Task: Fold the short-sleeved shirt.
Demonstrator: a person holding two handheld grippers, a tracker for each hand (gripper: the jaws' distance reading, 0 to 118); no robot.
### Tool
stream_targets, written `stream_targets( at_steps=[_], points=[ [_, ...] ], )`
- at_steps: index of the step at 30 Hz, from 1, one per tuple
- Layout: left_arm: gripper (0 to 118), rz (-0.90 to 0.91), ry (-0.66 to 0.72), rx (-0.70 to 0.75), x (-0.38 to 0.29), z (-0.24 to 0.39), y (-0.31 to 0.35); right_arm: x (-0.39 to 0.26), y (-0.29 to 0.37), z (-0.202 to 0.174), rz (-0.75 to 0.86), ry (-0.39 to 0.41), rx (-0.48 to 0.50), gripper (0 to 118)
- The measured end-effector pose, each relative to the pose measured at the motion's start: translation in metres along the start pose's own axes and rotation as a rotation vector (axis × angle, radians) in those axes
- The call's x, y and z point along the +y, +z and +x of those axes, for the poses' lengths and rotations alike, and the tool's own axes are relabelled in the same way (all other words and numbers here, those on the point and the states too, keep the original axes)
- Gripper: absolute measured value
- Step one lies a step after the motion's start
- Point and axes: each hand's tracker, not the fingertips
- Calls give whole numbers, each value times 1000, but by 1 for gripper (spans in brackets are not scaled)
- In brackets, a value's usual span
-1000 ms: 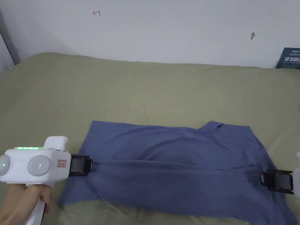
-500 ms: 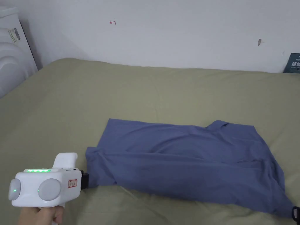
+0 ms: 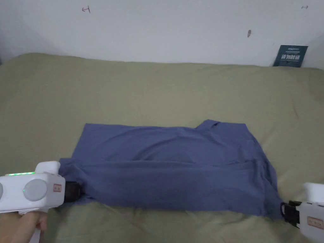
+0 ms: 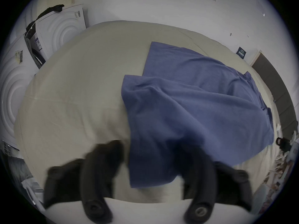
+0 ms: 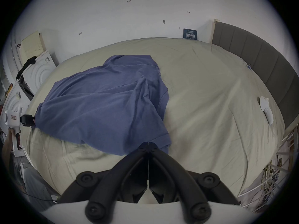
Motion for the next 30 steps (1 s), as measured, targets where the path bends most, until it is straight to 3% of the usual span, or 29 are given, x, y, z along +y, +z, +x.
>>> stream_targets(
  at_steps=[1, 2, 3, 4, 5, 7, 12, 14, 15, 16, 30],
  points=[
    [50, 26, -36, 68, -2, 4, 3, 0, -1, 2, -1, 7, -4, 3],
    [41, 20, -37, -6, -3, 3, 5, 3, -3, 3, 1, 10, -8, 9],
    [27, 12, -30, -1, -2, 3, 6, 5, -5, 3, 5, 10, -10, 32],
    [5, 8, -29, -18, -6, 4, 20, 9, -8, 4, 8, 11, -12, 87],
    [5, 8, -13, -86, -7, 4, 22, 9, -12, 4, 2, 12, -11, 118],
    [5, -4, -34, -43, -5, 12, 24, 13, -15, 7, 22, 16, -9, 111],
    [5, -5, -47, -30, -3, 10, 24, 10, -43, 3, -141, 49, -34, 105],
    [5, -3, -45, -32, -4, 11, 28, 11, -54, 5, -139, 42, -3, 43],
    [5, -2, -49, -32, -4, 12, 30, 12, -51, 4, -117, 20, 26, 18],
    [5, 0, -60, -27, -2, 8, 28, 13, -47, 4, -118, 14, 24, 13],
    [5, 16, -107, -21, -41, -9, 90, -19, 40, 12, -44, 46, 66, 11]
  ],
)
